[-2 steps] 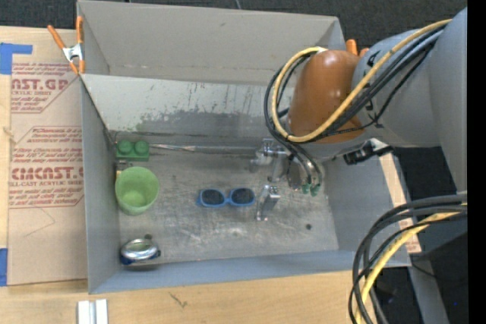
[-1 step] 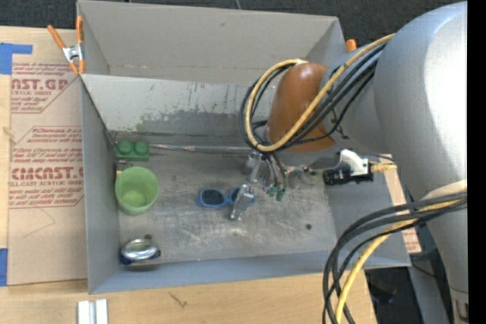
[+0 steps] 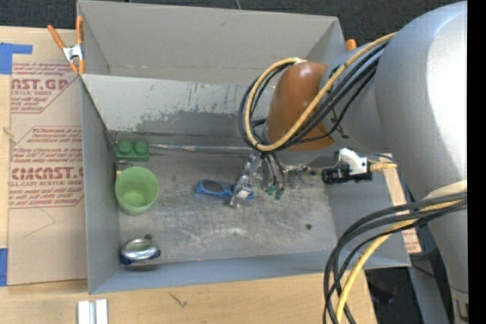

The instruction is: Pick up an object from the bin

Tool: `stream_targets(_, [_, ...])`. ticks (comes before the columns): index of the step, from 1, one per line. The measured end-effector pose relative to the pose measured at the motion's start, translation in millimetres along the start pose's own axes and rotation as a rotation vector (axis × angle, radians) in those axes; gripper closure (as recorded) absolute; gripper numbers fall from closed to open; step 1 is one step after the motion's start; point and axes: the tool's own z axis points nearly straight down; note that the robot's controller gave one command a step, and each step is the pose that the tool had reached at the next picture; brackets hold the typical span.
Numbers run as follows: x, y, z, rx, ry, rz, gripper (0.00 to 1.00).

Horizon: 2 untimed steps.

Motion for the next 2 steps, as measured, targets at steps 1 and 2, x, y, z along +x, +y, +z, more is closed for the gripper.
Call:
stream_targets(1, [3.6,-2,-99,0.003,0.002,0.038,1.0])
stream_targets(2, [6.6,3,-201,0.001,0.001,-0.007,1.0])
